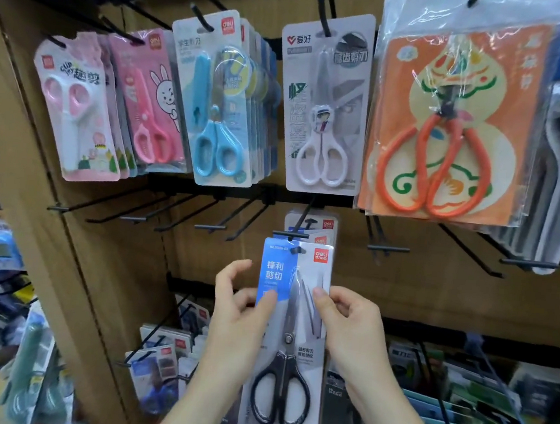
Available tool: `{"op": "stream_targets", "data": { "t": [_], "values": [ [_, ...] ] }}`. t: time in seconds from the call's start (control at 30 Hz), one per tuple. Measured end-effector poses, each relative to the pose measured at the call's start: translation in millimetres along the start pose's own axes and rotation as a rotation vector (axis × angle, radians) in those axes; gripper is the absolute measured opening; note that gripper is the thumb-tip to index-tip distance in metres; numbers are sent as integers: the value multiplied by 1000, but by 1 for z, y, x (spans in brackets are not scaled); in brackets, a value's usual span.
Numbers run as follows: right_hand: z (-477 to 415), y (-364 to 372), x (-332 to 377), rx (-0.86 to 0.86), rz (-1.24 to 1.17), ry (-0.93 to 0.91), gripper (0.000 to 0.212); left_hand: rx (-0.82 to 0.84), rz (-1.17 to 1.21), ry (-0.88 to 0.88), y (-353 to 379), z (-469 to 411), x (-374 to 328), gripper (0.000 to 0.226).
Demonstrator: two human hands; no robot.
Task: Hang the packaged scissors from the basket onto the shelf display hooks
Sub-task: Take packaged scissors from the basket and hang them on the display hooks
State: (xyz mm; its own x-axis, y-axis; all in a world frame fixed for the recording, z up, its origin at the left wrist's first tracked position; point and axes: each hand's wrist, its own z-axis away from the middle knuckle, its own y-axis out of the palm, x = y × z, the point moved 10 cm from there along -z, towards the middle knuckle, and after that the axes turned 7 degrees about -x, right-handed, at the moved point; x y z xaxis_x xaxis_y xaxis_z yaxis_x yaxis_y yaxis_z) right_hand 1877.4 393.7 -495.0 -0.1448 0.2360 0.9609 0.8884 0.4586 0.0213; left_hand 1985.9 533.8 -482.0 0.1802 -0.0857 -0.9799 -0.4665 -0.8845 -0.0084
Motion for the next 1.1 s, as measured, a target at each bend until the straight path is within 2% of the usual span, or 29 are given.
{"op": "stream_targets", "data": {
  "t": [0.07,0.2,0.3,0.37,0.47,0.57,0.7,0.87,0.97,1.1],
  "values": [
    [-6,2,-3,12,21,19,29,73,-40,-3,-2,13,18,59],
    [-18,-1,-6,-20,84,33,27,218,-136,-56,2,28,44,61],
    [-30,1,-11,-46,79,56,33,295,-225,-48,9,26,47,77],
    [-38,1,-13,-64,93,88,33,289,-289,-34,13,17,49,88],
    [-41,7,-23,5,99,160,20,248,-386,15,21,-1,46,94],
    [-28,10,-47,82,94,264,5,240,-481,67,33,-18,42,95],
    [-20,9,-65,98,89,311,23,242,-562,101,46,-37,43,95],
    [-29,2,-70,23,201,235,29,253,-412,62,51,-46,60,91],
    [-33,0,-74,-22,248,250,34,286,-452,58,48,-38,69,80],
    [-30,-3,-88,15,319,324,40,290,-494,40,21,-14,82,61]
  ]
}}
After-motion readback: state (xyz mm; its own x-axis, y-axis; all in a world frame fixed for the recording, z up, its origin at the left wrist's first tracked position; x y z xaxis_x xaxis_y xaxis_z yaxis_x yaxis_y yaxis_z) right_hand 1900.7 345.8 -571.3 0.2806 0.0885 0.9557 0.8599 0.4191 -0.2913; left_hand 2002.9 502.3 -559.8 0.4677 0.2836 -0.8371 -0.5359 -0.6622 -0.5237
